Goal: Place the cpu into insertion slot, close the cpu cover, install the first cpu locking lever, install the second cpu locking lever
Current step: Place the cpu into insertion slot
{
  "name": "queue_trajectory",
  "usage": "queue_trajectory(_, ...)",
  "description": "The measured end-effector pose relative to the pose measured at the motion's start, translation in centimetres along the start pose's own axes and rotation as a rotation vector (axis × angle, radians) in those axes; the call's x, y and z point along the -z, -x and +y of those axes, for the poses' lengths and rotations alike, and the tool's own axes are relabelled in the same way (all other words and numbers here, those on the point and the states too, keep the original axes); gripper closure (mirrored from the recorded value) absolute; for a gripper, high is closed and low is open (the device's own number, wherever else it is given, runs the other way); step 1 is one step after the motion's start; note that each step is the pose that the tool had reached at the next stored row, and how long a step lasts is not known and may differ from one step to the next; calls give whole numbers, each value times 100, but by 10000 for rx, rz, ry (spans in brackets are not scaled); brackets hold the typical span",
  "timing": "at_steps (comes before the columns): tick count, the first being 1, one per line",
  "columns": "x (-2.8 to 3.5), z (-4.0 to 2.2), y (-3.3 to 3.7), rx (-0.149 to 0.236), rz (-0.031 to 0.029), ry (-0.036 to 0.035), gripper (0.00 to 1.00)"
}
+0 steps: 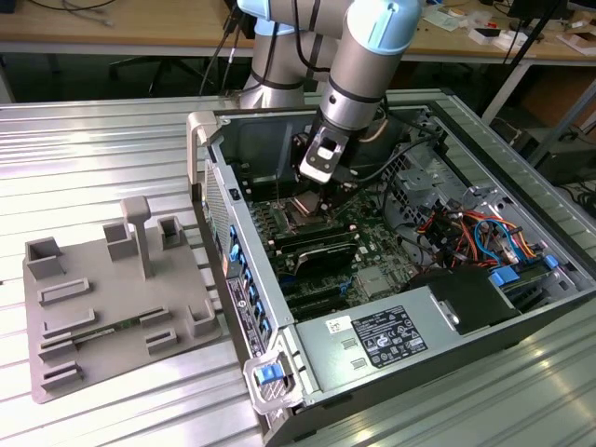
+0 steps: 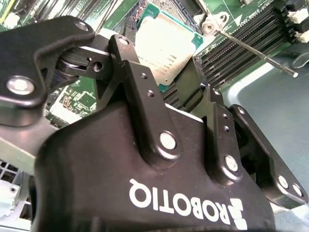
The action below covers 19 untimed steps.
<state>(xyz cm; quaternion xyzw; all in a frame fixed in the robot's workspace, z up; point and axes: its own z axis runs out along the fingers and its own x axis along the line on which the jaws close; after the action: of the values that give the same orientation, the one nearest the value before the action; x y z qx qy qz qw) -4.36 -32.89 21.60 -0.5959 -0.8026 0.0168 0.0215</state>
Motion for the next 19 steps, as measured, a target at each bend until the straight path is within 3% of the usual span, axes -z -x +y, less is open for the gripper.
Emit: queue_trajectory(19, -17, 1, 0, -1097, 59, 17, 45)
